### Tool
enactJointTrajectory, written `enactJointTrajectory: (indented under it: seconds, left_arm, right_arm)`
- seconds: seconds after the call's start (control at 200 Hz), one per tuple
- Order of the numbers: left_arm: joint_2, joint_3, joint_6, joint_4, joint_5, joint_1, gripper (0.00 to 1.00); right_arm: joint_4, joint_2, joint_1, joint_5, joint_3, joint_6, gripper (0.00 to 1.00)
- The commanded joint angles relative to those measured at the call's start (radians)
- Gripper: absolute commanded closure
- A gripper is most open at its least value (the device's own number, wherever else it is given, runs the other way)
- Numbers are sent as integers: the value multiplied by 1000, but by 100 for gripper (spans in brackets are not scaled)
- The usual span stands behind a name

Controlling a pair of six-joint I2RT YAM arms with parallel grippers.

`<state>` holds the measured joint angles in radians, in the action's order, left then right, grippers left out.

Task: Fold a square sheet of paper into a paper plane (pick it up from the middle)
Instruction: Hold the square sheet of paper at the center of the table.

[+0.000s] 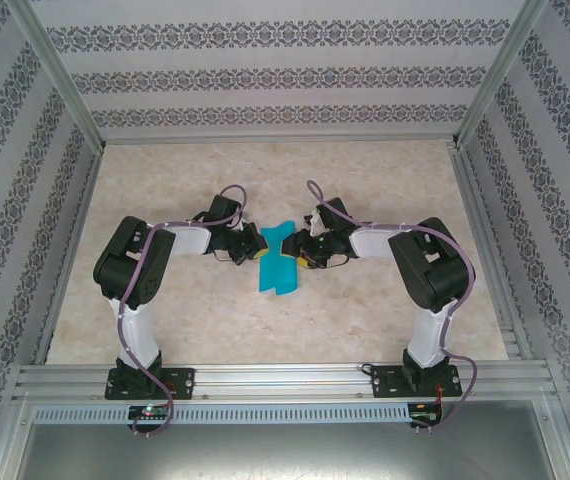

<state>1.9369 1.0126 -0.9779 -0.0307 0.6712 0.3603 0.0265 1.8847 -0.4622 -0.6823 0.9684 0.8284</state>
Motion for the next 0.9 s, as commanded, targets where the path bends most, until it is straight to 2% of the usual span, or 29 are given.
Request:
enactJointTrajectory:
  seconds: [0.0,0.215,0.4,0.535,0.684,0.894]
  left_arm:
    - [35,28,54,135,-43,17,100]
    - [42,37,54,135,-43,32,100]
    - [41,48,50,134,-41,46,100]
    - [37,47,42,124,-40,51,100]
    - [27,48,32,106,-33,54,100]
    - [-2,51,25,82,-17,54,100]
  right_arm:
    - [-177,-61,0,78,27,-48,44]
    - [-400,-155,-13,238,66,-149,32]
    - [-545,-127,-81,423,174,-203,27]
    - [-578,-93,-129,488,229,-219,23]
    - [-591,-42,-162,507,267,-226,26]
    - [-580,3,-156,504,274,-248,34]
